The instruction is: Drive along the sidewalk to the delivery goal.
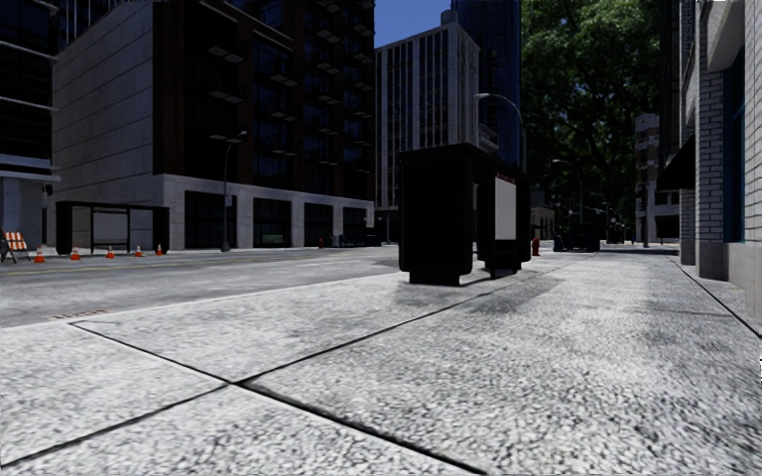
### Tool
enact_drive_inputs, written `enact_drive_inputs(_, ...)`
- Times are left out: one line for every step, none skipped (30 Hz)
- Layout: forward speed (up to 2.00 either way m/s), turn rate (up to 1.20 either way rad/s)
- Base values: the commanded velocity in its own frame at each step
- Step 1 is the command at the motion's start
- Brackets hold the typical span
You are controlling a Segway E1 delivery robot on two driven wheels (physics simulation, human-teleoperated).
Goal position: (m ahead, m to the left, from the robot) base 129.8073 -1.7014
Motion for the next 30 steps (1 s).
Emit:
enact_drive_inputs(1.46,-0.69)
enact_drive_inputs(1.46,-0.69)
enact_drive_inputs(1.46,-0.69)
enact_drive_inputs(1.46,-0.69)
enact_drive_inputs(1.47,-0.69)
enact_drive_inputs(1.49,-0.69)
enact_drive_inputs(1.63,-0.69)
enact_drive_inputs(1.63,-0.69)
enact_drive_inputs(1.82,-0.69)
enact_drive_inputs(2.00,-0.69)
enact_drive_inputs(2.00,-0.69)
enact_drive_inputs(2.00,-0.05)
enact_drive_inputs(2.00,-0.05)
enact_drive_inputs(2.00,0.00)
enact_drive_inputs(2.00,0.00)
enact_drive_inputs(2.00,0.00)
enact_drive_inputs(2.00,0.00)
enact_drive_inputs(2.00,0.00)
enact_drive_inputs(2.00,0.00)
enact_drive_inputs(2.00,0.00)
enact_drive_inputs(2.00,0.00)
enact_drive_inputs(2.00,0.00)
enact_drive_inputs(2.00,0.00)
enact_drive_inputs(2.00,0.00)
enact_drive_inputs(2.00,-0.02)
enact_drive_inputs(2.00,-0.02)
enact_drive_inputs(2.00,-0.06)
enact_drive_inputs(2.00,-0.09)
enact_drive_inputs(2.00,-0.15)
enact_drive_inputs(2.00,-0.15)
